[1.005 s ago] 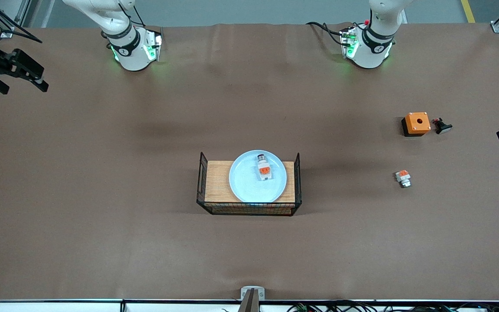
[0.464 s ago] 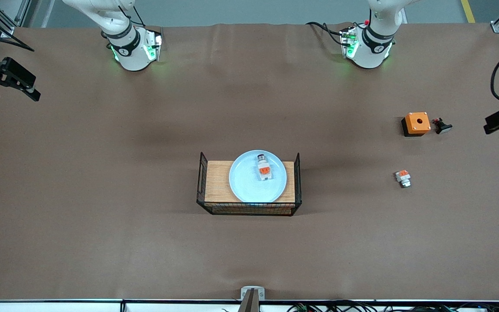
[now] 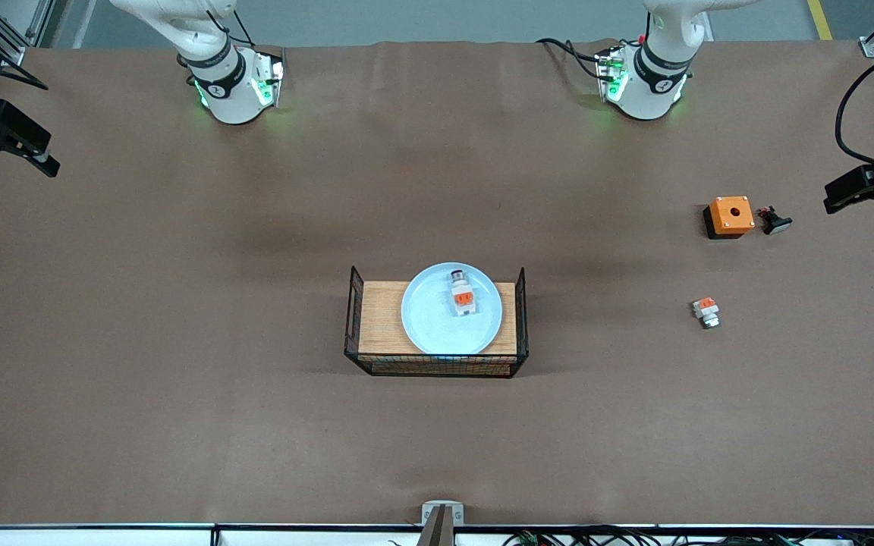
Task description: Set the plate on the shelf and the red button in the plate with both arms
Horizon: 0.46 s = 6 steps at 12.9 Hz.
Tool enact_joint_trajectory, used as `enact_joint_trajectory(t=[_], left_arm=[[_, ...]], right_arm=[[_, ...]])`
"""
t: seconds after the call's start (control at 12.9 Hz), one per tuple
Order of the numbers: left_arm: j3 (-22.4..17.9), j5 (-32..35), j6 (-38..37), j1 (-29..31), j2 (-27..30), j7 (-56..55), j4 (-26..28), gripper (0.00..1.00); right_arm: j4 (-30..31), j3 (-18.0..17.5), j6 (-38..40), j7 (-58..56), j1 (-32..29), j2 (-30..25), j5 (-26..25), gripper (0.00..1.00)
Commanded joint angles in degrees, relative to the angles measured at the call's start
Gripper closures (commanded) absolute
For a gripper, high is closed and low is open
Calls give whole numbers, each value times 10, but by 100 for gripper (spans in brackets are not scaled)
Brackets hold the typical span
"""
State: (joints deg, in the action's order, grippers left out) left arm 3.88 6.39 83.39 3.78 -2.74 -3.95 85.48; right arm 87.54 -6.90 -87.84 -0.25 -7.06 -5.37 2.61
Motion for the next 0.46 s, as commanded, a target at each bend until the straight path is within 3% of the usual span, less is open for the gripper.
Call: enact_joint_trajectory(t=[0.0, 0.15, 0.31, 0.39], left_arm=[[-12, -10, 5, -19, 45, 6, 47, 0], [-12, -10, 11, -23, 58, 6, 63, 0], [-12, -23, 18, -32, 62, 6, 70, 0], [-12, -53, 25, -32, 62, 6, 73, 0]], right_arm=[[-16, -7, -6, -5, -15, 13, -9, 0], [-16, 20, -8, 0, 20, 13, -9, 0], [-17, 86, -7, 0, 82, 25, -3, 0], [-17, 87, -7, -1, 81, 25, -2, 0]])
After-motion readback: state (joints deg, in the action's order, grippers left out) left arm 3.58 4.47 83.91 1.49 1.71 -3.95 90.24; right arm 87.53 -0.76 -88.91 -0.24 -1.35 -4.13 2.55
